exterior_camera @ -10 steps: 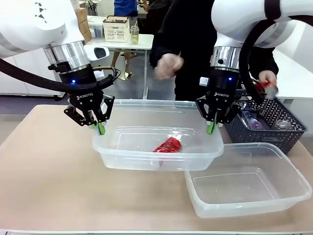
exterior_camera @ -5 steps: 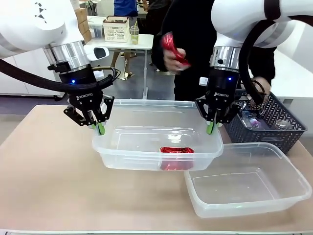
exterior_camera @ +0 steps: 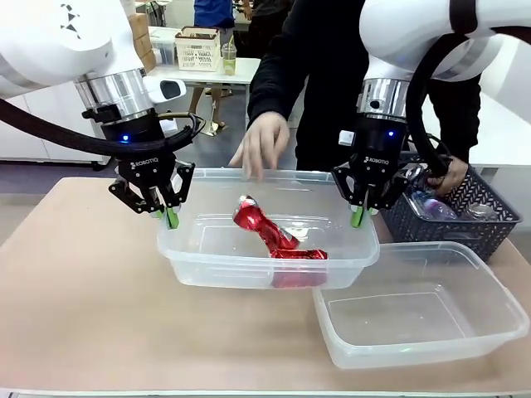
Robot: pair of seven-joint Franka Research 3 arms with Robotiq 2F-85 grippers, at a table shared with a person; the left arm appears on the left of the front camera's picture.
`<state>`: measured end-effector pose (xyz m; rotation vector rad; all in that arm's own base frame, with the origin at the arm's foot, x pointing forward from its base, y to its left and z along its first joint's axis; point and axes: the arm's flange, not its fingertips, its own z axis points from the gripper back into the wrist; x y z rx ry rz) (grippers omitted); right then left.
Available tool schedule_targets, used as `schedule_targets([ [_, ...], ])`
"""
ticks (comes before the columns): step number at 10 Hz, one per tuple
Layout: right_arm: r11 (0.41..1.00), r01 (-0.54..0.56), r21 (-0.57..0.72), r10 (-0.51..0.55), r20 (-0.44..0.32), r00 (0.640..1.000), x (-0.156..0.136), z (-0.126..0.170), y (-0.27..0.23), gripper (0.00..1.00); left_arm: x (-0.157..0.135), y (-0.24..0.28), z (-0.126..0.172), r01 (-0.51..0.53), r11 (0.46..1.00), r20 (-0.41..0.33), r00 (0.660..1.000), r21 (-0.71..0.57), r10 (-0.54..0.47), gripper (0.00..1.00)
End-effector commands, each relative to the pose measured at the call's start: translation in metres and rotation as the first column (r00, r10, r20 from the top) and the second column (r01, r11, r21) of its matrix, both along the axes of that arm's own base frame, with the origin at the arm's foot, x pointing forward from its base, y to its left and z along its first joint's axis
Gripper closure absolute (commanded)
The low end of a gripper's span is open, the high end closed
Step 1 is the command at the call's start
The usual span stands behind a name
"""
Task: Sort the waste into each basket.
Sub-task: Offer the picked Organizing box to the human.
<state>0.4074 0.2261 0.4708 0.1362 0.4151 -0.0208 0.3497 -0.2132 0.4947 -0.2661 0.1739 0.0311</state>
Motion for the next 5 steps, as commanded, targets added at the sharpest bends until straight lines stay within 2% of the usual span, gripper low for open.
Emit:
schedule_targets([
  [1, 1.0, -0.014, 0.0, 0.014, 0.001, 1.0, 0.0003, 0.0048, -0.0004, 0.93, -0.0013, -0.0005, 0.0038, -0.029, 0.999, -0.001, 1.0, -0.023, 0.029, 0.93],
  [5, 1.0, -0.014, 0.0, 0.014, 0.001, 1.0, 0.0003, 0.0048, -0.0004, 0.93, -0.0013, -0.0005, 0.0038, -0.029, 0.999, -0.001, 1.0, -0.023, 0.029, 0.93],
])
